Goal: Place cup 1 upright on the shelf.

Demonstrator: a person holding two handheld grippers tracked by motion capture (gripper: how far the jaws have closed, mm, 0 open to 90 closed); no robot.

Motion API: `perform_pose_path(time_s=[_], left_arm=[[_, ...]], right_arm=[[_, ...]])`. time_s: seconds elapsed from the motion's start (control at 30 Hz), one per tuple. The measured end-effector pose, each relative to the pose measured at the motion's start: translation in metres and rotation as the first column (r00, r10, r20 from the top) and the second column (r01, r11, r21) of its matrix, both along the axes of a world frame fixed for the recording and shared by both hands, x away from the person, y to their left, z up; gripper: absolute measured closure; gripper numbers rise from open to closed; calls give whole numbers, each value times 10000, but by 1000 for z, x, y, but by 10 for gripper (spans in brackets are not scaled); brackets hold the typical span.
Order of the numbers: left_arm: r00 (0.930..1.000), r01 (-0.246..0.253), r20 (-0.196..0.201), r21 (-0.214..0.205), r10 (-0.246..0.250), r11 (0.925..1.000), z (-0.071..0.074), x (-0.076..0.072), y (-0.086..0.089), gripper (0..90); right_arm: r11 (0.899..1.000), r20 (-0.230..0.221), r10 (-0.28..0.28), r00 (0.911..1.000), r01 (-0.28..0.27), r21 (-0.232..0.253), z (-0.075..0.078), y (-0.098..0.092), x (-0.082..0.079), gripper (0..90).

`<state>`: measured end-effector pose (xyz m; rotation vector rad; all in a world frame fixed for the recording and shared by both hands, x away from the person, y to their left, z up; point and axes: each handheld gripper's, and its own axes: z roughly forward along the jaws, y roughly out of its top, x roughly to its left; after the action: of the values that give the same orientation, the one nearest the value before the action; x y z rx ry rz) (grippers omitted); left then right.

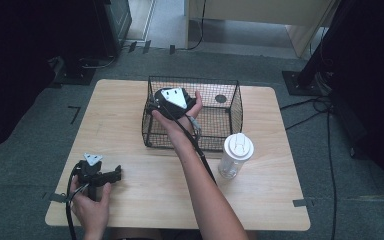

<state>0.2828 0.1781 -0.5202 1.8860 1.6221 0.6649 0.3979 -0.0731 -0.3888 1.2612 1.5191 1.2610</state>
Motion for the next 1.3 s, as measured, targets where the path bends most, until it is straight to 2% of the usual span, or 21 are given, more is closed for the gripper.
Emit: perform_pose_path(time_s=[0.33,0.43,0.67,0.8,0.9,0.97,1.17,1.3], left_arm=[[10000,2,-3,23,-2,10000,0,0,0,0],[10000,10,-8,25,-10,10000,0,1,0,0],[10000,-1,-13,9,1,10000,0,0,0,0],[10000,-3,-15,11,3,10000,0,0,0,0],[10000,-8,-12,12,8,10000,0,0,0,0],[10000,-4,-15,12,4,10000,0,0,0,0],[10000,-4,-10,11,4,10000,0,1,0,0],[10000,-11,-9,4,11,10000,0,1,0,0]], right_arm=[[9997,146,154,9998,-151,-206,-1,0,-29,0],[9990,167,175,9997,-168,-420,-2,-1,-37,0],[9992,94,335,9994,-333,-216,-5,-7,-57,0],[9984,55,434,9990,-432,-352,-8,-9,-72,0],[9971,23,533,9986,-531,-539,-11,-10,-81,0],[9975,-34,585,9983,-586,-392,-14,-11,-88,0],[9964,-157,759,9970,-764,-363,-24,-16,-104,0],[9968,-211,678,9975,-686,-414,-32,-21,-113,0]])
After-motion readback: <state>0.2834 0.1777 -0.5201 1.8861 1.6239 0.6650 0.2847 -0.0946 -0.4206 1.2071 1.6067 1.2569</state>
